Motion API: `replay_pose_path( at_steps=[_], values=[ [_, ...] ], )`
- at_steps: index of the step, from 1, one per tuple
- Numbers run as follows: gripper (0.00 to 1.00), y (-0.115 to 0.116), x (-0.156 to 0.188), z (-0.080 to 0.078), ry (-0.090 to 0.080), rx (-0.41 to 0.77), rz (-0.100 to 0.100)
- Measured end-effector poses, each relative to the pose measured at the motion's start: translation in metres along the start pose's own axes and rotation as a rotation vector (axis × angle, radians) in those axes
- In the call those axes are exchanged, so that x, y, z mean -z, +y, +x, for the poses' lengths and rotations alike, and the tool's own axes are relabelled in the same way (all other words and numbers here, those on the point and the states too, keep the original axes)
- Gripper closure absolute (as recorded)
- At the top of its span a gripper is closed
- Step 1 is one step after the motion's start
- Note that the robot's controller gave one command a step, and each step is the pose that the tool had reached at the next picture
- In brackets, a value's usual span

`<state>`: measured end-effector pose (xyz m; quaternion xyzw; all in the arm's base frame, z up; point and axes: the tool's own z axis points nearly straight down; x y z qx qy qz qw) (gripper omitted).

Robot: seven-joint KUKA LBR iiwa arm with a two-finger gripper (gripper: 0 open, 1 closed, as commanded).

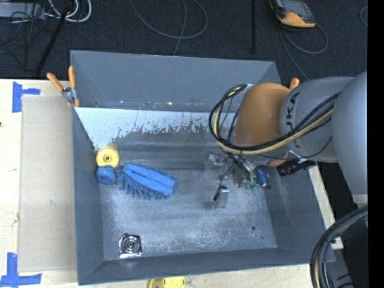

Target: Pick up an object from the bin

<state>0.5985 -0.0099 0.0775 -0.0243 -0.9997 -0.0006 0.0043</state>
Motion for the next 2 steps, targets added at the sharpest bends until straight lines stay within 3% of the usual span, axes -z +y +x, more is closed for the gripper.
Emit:
replay_pose_path(
  at_steps=[1, 2],
  values=[
    [0.0, 0.027, 0.004, -0.012, -0.013, 0.05, 0.001],
    [1.0, 0.07, -0.002, -0.012, -0.01, 0.017, 0.001]
  ],
)
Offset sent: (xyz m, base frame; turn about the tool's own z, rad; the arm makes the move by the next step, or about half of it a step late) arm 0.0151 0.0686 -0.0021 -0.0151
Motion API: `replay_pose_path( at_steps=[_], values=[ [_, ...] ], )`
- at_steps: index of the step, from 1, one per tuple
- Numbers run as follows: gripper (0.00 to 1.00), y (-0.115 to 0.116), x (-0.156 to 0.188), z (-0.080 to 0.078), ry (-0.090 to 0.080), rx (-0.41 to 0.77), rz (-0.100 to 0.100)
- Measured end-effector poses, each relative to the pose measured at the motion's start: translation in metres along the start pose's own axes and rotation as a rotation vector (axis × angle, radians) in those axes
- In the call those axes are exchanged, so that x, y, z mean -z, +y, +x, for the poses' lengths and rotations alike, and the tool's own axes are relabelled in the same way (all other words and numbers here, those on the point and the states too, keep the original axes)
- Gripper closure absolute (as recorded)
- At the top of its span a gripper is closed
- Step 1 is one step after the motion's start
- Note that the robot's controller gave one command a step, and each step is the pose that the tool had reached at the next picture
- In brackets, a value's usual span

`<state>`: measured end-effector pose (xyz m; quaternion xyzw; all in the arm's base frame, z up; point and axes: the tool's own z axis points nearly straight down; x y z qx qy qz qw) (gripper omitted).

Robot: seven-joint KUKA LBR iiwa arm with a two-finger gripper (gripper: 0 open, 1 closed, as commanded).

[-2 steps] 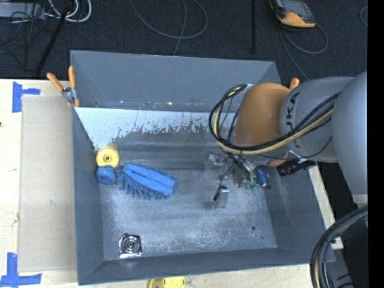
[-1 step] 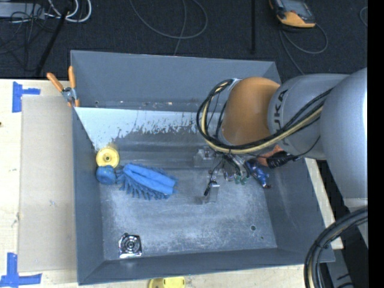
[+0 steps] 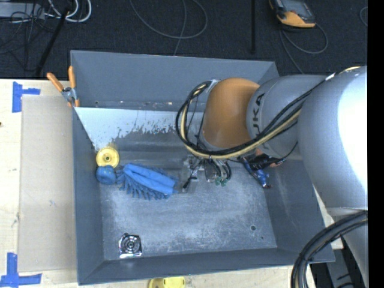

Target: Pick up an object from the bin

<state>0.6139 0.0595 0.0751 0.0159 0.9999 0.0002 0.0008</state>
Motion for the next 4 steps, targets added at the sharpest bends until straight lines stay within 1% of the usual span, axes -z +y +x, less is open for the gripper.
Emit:
replay_pose_path(
  at_steps=[1, 2, 3, 4],
  values=[
    [0.0, 0.0, 0.0, 0.0, 0.0, 0.002, 0.0],
    [0.0, 0.0, 0.0, 0.0, 0.0, 0.002, 0.0],
    [0.0, 0.026, -0.002, -0.003, -0.001, 0.057, 0.003],
    [1.0, 0.057, -0.006, 0.022, 0.002, 0.111, 0.0]
  ],
)
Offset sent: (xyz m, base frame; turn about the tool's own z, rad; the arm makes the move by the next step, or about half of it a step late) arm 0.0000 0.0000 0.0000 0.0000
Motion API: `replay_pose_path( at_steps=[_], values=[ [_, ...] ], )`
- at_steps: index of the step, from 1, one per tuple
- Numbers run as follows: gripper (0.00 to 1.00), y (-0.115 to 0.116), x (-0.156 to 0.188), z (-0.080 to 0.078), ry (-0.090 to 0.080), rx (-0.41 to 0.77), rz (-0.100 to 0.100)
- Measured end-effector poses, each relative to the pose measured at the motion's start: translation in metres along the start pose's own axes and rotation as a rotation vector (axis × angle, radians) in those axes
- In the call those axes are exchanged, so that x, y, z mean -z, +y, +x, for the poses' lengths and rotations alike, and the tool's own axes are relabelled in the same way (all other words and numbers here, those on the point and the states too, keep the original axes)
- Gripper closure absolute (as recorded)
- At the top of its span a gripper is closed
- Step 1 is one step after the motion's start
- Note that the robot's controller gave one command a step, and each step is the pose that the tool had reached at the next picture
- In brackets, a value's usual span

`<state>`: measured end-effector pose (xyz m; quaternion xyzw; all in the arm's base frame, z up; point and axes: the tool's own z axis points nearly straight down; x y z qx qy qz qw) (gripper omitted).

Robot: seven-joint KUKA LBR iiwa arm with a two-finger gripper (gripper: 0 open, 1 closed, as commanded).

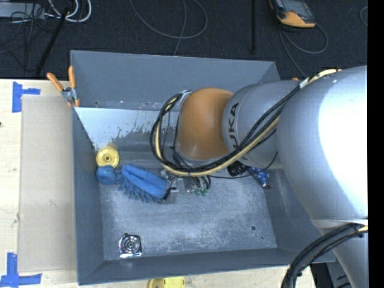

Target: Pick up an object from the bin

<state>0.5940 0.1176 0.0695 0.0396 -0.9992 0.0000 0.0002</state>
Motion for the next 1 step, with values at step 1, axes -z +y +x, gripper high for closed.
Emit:
replay_pose_path(
  at_steps=[1],
  values=[
    [1.0, 0.0, 0.0, 0.0, 0.0, 0.0, 0.0]
  ],
)
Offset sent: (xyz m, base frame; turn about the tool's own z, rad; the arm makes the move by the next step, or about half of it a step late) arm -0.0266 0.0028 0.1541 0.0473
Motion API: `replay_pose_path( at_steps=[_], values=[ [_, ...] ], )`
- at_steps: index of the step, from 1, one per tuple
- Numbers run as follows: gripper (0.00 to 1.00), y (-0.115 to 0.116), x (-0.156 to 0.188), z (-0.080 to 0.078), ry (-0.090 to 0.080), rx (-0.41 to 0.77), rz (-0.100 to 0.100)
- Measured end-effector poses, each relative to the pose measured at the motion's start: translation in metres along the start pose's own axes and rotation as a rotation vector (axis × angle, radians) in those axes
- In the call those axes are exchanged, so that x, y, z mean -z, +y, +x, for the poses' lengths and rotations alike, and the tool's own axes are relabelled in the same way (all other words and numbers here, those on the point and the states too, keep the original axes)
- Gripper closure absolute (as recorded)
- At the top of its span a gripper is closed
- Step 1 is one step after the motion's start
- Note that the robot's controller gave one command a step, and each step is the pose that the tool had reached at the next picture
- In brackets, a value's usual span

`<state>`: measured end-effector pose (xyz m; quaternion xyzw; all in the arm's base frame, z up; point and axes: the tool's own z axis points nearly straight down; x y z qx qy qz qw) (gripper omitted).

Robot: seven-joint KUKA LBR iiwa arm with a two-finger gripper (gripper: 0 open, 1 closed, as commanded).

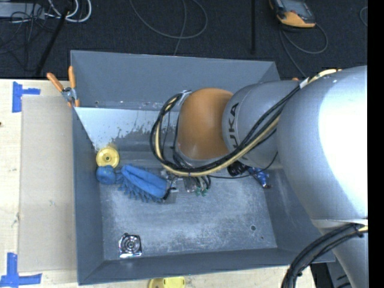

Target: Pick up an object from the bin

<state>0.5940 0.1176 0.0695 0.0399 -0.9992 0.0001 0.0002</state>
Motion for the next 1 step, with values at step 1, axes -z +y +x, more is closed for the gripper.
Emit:
replay_pose_path(
  at_steps=[1],
  values=[
    [1.0, 0.0049, 0.1545, 0.0254, -0.003, -0.045, 0.0]
  ],
)
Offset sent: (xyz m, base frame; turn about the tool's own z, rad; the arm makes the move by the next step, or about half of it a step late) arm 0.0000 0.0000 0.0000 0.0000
